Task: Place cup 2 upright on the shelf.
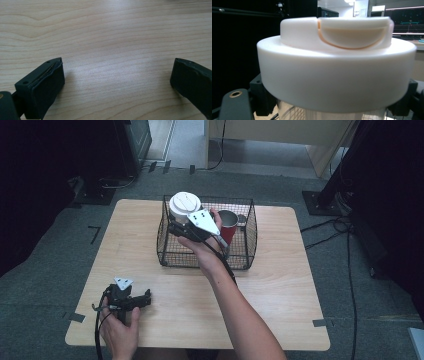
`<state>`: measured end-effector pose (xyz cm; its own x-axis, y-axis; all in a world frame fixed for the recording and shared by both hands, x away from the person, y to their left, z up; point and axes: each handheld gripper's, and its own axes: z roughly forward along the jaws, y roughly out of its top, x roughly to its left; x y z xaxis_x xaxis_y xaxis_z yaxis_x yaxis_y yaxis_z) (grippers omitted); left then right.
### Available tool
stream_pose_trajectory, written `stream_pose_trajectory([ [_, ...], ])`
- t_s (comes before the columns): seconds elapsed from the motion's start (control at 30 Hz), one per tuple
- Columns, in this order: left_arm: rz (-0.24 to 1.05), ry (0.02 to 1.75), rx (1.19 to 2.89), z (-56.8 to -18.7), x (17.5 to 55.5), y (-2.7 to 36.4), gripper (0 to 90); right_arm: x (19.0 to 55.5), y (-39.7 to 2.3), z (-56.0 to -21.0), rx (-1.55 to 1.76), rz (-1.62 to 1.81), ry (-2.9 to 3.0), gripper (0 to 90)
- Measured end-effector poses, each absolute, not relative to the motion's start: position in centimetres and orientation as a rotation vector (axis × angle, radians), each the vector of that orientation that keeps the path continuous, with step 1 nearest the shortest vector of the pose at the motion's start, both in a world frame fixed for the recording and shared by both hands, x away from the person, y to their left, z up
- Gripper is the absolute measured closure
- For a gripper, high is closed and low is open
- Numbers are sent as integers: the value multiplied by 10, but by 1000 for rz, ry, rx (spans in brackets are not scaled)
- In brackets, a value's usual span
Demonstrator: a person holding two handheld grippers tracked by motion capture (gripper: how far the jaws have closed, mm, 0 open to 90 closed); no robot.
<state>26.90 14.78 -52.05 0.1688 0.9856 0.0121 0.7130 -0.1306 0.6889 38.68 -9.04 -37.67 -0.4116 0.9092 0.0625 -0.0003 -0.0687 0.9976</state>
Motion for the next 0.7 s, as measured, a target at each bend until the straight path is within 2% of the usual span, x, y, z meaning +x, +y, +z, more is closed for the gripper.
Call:
stream_pose_trajectory([
  [0.7, 654, 1601, 1906, -520, 269, 148, 1, 422, -70, -400, 1062, 1529, 1533, 157],
])
